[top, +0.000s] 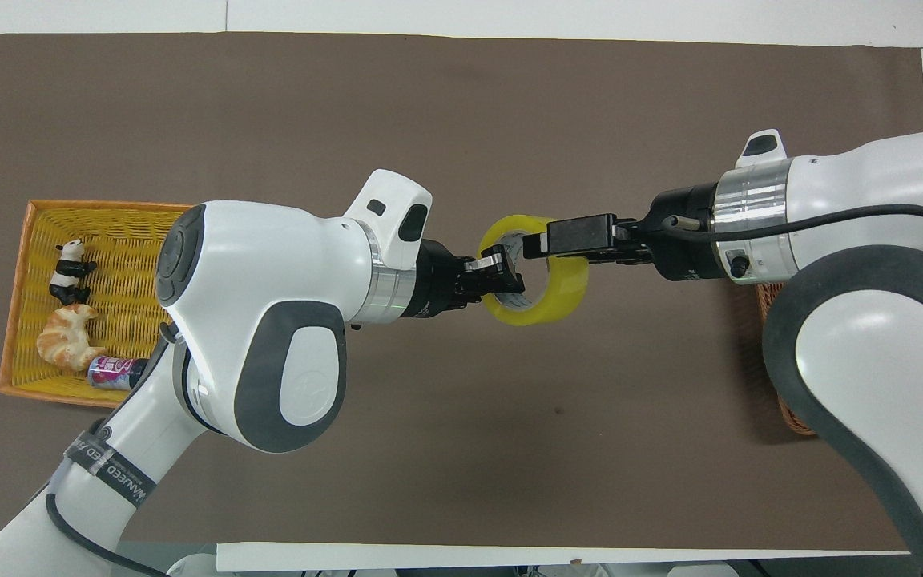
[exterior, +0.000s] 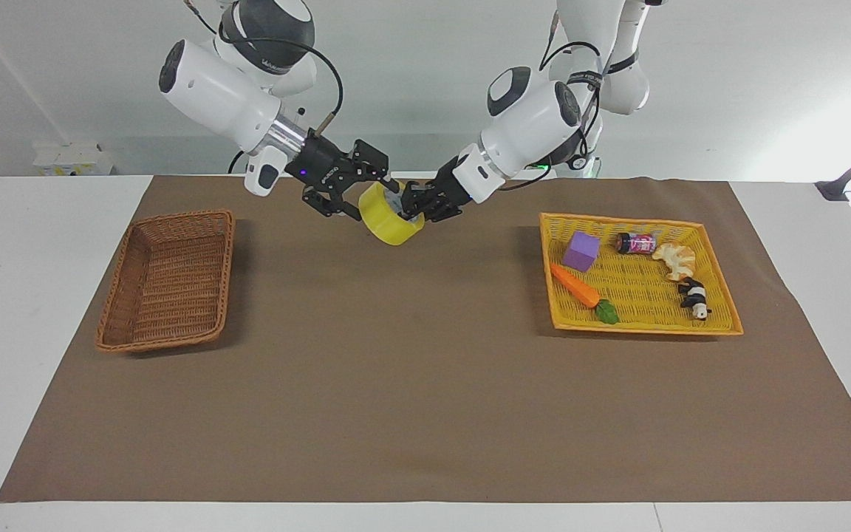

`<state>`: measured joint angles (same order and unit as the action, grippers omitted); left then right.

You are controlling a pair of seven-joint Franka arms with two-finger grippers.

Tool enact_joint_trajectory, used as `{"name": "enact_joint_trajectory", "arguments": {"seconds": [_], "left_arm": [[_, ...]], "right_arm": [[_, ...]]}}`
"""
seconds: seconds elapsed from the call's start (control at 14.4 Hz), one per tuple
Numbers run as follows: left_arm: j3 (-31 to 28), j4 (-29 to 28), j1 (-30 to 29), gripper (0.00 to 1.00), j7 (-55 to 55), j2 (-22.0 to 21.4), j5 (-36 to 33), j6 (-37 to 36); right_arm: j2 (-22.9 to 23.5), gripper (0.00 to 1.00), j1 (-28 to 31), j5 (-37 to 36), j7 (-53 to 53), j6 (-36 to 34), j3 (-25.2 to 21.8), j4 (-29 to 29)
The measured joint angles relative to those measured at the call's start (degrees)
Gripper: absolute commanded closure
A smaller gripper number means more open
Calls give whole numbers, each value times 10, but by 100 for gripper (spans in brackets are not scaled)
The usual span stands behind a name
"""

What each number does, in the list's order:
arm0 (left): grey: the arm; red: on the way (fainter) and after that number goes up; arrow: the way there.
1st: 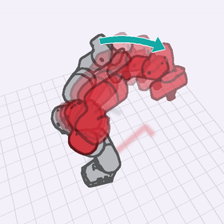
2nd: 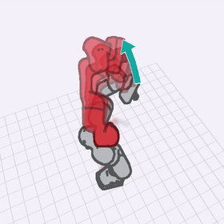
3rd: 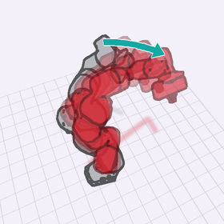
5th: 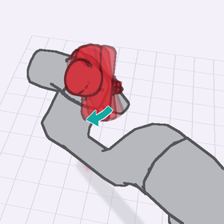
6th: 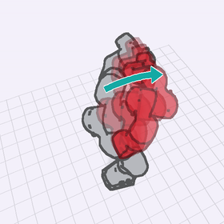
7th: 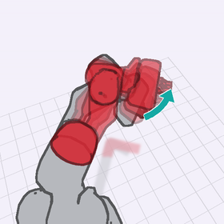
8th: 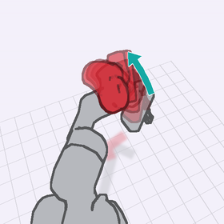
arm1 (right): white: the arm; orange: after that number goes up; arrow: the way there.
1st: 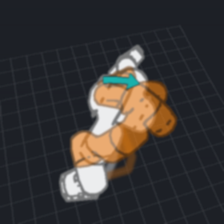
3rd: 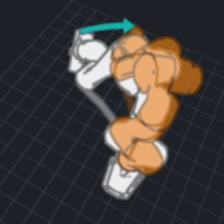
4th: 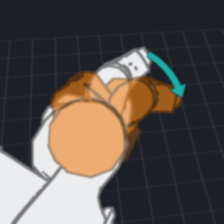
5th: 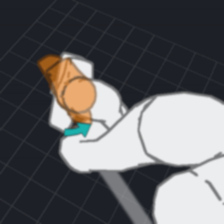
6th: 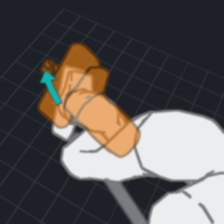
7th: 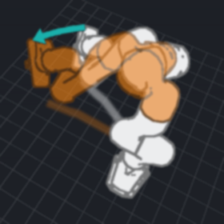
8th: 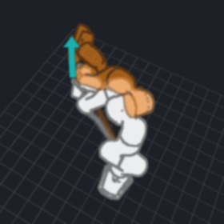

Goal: Move tape to another basket
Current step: 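Grasp the tape with the right gripper while the left gripper releases it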

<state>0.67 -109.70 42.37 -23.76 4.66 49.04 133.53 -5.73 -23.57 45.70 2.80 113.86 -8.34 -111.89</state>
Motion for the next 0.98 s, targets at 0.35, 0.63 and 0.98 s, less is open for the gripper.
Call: {"name": "enact_joint_trajectory", "arguments": {"seconds": [0.35,0.63,0.98], "left_arm": [[-1,-1,0,100,-1,0,-7,0],[0,-1,2,100,-1,0,-8,-1],[0,0,5,19,-9,0,-8,-3]], "right_arm": [[0,100,4,-2,35,-11,-4,-2],[0,100,9,1,44,-20,-5,-3],[0,100,18,1,47,-38,-4,-2]]}}
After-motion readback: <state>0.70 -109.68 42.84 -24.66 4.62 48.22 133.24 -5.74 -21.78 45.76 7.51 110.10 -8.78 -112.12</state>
